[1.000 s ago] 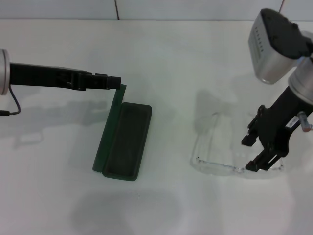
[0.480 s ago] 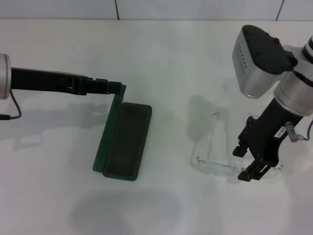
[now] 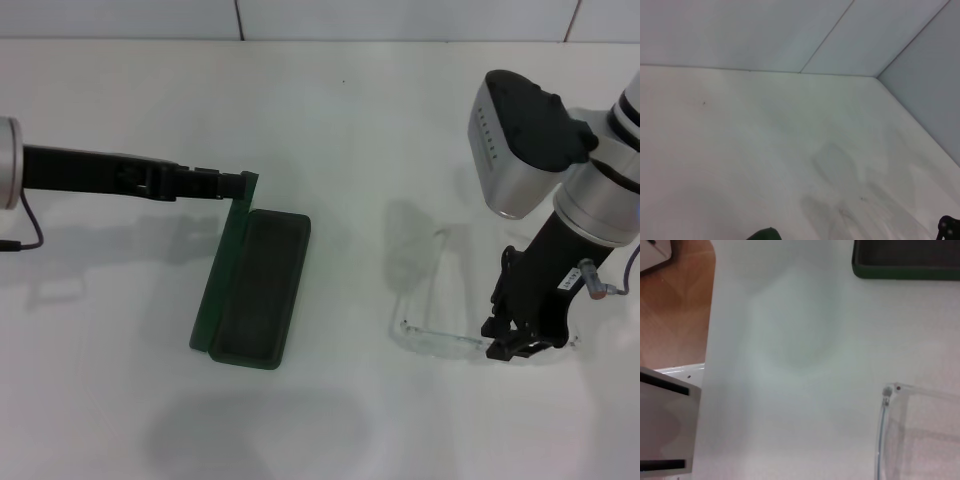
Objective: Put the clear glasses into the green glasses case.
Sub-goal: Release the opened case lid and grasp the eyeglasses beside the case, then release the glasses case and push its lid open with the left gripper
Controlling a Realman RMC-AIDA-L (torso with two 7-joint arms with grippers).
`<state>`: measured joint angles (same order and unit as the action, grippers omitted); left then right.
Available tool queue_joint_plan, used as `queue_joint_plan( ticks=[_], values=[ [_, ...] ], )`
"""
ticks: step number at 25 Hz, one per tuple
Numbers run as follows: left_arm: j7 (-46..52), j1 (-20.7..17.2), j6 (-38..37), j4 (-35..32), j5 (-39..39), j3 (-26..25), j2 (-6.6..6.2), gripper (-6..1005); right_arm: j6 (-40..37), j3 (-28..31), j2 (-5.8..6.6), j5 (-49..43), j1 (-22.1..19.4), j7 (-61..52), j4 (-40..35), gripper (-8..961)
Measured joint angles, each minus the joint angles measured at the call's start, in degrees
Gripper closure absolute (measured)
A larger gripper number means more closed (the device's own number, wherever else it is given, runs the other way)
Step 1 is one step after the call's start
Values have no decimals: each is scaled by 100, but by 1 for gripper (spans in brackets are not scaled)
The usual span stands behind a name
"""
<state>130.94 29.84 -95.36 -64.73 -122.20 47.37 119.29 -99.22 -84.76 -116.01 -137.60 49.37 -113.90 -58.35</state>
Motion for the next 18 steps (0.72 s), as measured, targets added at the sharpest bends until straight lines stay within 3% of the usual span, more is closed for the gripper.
queue_joint_plan(
  ticks=[4, 18],
  values=[
    [-41, 1, 2, 45, -8, -3, -9, 444, 25, -11, -4, -1, -30, 58, 1, 753],
    [-64, -40, 10, 35, -8, 1, -30, 442, 56, 133, 17, 45, -214, 21, -359, 866]
  ],
)
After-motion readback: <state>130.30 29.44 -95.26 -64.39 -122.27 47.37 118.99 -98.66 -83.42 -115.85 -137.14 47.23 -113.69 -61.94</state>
